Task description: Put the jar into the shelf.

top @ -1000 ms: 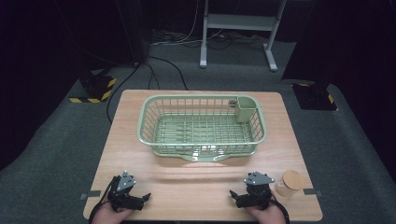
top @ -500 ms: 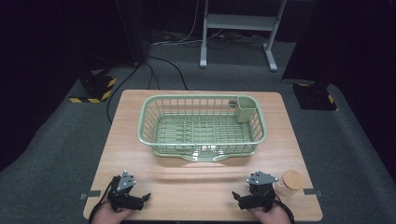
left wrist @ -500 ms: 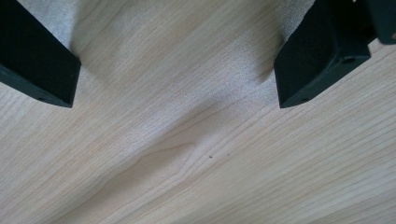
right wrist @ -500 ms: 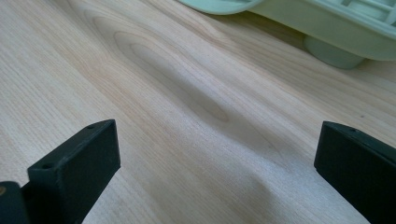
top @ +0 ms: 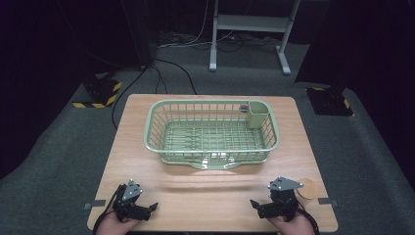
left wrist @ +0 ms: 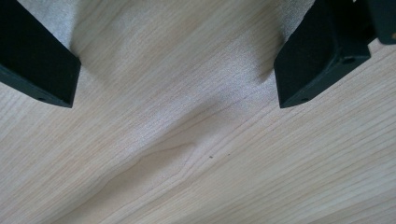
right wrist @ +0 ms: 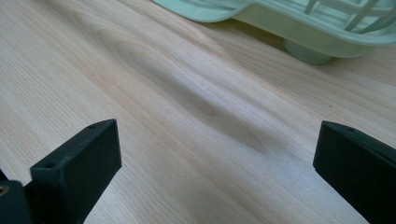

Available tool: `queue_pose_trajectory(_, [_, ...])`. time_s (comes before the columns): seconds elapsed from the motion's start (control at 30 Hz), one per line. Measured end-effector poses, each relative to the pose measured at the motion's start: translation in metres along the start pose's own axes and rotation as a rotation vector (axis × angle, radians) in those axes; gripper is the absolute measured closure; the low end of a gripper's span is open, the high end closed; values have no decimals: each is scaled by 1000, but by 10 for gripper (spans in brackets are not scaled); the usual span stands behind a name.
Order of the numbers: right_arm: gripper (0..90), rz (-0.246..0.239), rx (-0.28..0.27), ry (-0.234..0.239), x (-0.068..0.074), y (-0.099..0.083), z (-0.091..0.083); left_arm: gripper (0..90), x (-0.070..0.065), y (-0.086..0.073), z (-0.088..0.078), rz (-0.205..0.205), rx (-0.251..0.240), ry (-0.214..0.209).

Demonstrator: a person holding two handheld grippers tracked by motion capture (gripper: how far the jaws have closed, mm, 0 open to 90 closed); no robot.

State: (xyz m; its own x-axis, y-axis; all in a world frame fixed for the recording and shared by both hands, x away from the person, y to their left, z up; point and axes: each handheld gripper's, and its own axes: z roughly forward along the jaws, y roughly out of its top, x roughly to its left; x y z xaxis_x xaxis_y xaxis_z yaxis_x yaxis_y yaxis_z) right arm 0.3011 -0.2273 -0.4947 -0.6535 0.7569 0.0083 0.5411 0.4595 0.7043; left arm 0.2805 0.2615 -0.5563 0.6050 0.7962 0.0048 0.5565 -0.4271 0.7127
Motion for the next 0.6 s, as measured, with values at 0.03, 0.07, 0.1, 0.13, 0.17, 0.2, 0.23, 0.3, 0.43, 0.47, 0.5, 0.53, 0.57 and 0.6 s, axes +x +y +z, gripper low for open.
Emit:
queue_pose_trajectory(0.03, [9,1,-4,-4,-1,0,-1,7,0,0,0,0,0,0])
queue_pose_trajectory(0.07, [9,2,-7,-11,-3,0,-4,7,0,0,0,1,0,0])
queue_pose_trajectory(0.1, [9,2,-7,-11,-3,0,-4,6,0,0,0,1,0,0])
queue_pose_trajectory(0.13, [10,4,-8,-15,-4,1,-5,6,0,0,0,1,0,0])
queue_pose_trajectory(0.17, [9,8,-10,-23,-6,1,-9,6,0,0,0,0,0,0])
queue_pose_trajectory(0.2, [9,8,-10,-23,-6,1,-9,6,0,0,0,0,0,0])
queue_pose_trajectory(0.23, [10,13,-13,-27,-8,1,-11,6,0,0,0,1,0,0])
queue_pose_trajectory(0.3, [11,13,-18,-31,-10,1,-14,6,0,0,0,1,0,0])
queue_pose_trajectory(0.43, [12,22,-26,-41,-15,1,-20,7,0,0,0,-1,0,-1])
queue_pose_trajectory(0.47, [13,20,-26,-46,-17,1,-23,7,0,0,0,-1,-1,-2])
queue_pose_trajectory(0.5, [13,22,-27,-50,-18,1,-24,7,0,0,0,-2,-1,-3])
queue_pose_trajectory(0.53, [13,22,-27,-50,-18,1,-24,6,0,0,0,-2,-1,-3])
queue_pose_trajectory(0.57, [14,27,-31,-55,-21,1,-27,6,0,0,0,-5,-2,-3])
queue_pose_trajectory(0.6, [15,30,-32,-59,-22,2,-29,6,0,0,0,-5,-2,-3])
